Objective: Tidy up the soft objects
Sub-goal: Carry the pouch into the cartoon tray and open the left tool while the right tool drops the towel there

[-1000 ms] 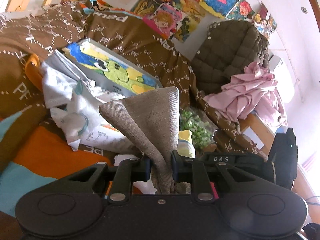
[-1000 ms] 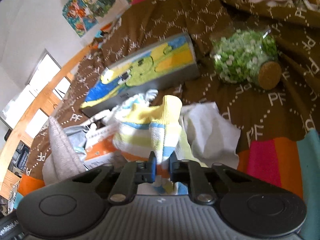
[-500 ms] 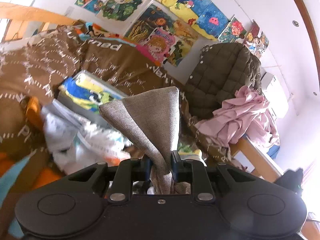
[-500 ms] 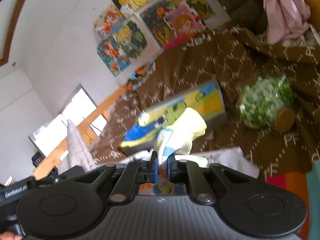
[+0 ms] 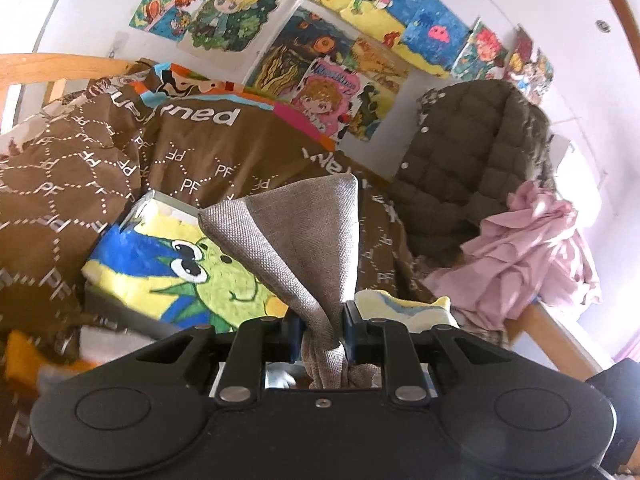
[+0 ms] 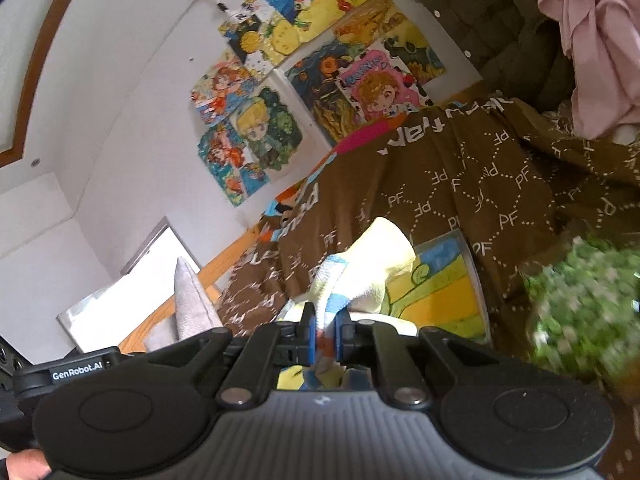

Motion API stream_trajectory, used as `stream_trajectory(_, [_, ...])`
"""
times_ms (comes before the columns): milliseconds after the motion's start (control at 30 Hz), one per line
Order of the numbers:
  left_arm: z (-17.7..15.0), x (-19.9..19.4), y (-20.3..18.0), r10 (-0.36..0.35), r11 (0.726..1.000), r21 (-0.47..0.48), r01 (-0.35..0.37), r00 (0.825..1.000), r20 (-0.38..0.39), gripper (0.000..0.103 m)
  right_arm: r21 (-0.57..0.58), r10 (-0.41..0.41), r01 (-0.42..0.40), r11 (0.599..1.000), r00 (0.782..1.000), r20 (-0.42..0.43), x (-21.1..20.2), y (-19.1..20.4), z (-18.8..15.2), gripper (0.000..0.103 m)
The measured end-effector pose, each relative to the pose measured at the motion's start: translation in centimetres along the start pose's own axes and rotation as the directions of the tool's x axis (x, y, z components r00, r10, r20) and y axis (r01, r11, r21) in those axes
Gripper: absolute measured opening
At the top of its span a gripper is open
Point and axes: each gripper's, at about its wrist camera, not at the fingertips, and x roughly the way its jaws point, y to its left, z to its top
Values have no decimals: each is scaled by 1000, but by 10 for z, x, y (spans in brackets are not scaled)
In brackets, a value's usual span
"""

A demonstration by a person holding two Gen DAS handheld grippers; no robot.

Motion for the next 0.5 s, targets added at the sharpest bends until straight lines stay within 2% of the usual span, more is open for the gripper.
stream_trajectory(233, [24,86,17,39,999,-28,-40,998,-42,22,39,-41,41,998,999,5,60,-36,8,10])
stream_trajectory(500, [21,163,40,114,986,-107,-125,988,-103,22,85,-87,91,992,995,-45,103,-66,2,10])
